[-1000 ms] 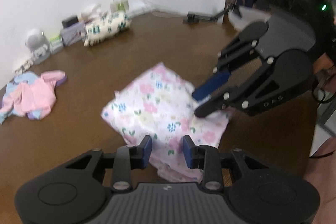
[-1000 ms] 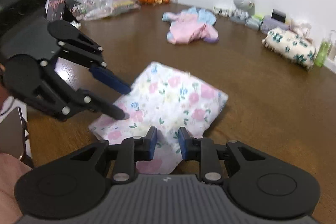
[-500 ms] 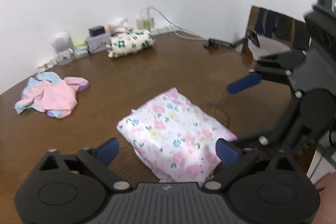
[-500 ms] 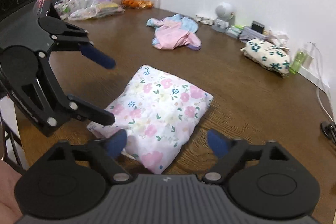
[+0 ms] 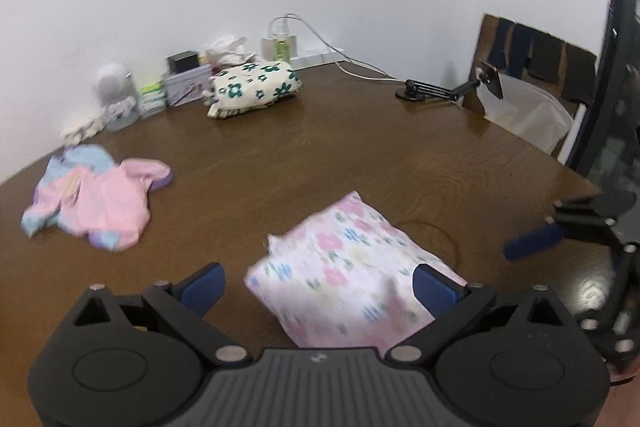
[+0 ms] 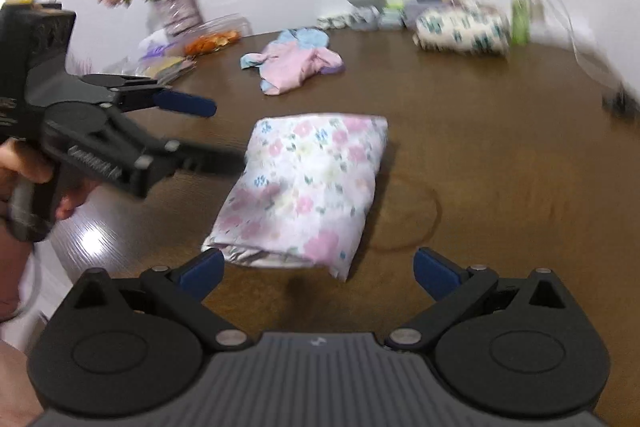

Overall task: Fold clothes
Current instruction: 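Grasp the folded floral bundle edges with both grippers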

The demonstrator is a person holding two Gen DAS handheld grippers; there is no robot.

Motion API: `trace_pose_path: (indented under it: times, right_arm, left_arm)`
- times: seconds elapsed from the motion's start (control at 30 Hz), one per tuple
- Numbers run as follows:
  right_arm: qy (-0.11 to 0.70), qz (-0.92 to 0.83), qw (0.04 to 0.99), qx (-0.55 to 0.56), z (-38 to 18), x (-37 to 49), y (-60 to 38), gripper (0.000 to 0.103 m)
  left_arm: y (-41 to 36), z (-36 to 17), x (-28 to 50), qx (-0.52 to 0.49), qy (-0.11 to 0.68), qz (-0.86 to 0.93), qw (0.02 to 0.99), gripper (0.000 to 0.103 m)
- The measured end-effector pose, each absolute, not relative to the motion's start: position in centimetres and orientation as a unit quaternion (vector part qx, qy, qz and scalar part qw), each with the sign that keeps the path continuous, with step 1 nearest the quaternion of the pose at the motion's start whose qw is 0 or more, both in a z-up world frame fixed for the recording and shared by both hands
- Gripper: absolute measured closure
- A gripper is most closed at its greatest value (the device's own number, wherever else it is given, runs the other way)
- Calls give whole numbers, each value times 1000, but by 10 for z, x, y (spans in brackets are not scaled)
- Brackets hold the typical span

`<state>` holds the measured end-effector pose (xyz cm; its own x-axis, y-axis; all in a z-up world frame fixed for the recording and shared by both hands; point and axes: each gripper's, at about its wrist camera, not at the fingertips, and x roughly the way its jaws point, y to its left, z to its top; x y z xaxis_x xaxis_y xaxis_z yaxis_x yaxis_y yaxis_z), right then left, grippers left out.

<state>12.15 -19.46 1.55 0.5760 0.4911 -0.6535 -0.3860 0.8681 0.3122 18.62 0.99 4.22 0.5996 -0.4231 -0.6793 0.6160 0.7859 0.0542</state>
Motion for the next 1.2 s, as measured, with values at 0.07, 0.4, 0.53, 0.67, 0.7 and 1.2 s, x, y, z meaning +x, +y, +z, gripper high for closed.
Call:
trace_pose_path:
  times: [0.07, 0.4, 0.53, 0.67, 0.7, 1.2]
  right_arm:
    - [396, 243, 880, 100, 9, 123, -198, 0]
    - [404, 249, 878, 64, -3, 132, -176, 21]
    - [391, 245, 887, 16, -3, 134, -165, 53]
    - [390, 248, 887, 18, -4, 143, -173, 80]
    - [391, 251, 885, 22, -5, 147, -177, 81]
    - [398, 245, 884, -17, 4, 206, -228, 82]
  left_arm:
    - [7, 38, 207, 159, 345, -317, 869, 3]
    - [2, 8, 274, 150, 384, -424, 806, 34]
    - [8, -1, 282, 116, 412, -447, 785, 53]
    - [15, -5, 279, 71, 433, -430, 789, 54]
    - [16, -5, 274, 64, 435, -426, 791, 54]
    - [14, -16, 160, -137, 415, -245, 865, 45]
